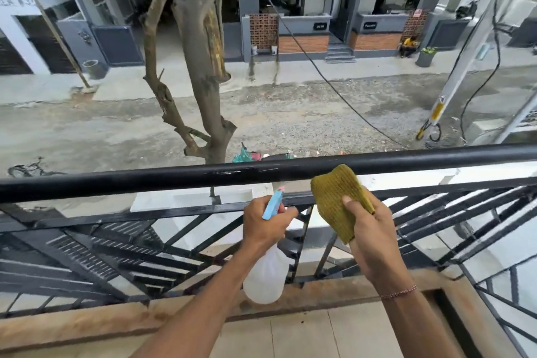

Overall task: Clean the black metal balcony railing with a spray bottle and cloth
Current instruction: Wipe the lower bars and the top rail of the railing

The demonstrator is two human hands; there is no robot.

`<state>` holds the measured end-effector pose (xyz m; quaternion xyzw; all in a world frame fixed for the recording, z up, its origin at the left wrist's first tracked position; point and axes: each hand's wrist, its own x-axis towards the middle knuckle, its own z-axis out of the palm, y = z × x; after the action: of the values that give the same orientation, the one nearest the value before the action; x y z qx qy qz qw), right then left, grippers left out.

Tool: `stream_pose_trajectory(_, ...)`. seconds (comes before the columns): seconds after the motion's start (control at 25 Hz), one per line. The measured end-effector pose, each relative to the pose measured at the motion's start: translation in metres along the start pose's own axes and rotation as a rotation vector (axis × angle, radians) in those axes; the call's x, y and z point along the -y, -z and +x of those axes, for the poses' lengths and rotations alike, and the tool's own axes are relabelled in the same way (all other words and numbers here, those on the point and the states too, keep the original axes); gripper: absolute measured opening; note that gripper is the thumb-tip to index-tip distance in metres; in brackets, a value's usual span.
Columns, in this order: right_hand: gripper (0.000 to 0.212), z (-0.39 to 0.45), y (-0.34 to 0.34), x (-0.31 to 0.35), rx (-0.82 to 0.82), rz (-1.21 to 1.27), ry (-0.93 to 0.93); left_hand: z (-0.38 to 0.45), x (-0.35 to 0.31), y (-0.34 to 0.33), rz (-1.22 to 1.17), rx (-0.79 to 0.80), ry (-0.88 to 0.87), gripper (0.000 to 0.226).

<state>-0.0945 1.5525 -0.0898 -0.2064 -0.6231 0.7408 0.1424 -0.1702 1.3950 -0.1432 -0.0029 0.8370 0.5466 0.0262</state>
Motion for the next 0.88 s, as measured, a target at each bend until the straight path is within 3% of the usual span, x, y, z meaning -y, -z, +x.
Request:
stream_pose_trajectory(0.28, 0.028, 0.025, 0.050, 0.009, 0.077, -0.008, 0.012, -0.013, -0.019, -0.047, -0.050, -0.048, 0.002, 0.020)
stream_pose_trajectory(0.52, 0.033, 0.042, 0.079, 0.015, 0.101, -0.025, 0.036, -0.011, -0.023, -0.080, 0.009, -0.101, 0.049, 0.032)
stream_pose_trajectory(0.72, 0.028, 0.051, 0.103, 0.018, 0.090, -0.020, 0.049, -0.021, -0.031, -0.105, 0.015, -0.032, 0.028, 0.013)
stream_pose_trajectory(0.88, 0.025, 0.057, 0.117, 0.019, 0.083, -0.046, 0.080, -0.027, -0.038, -0.125, 0.038, -0.044, 0.067, 0.020)
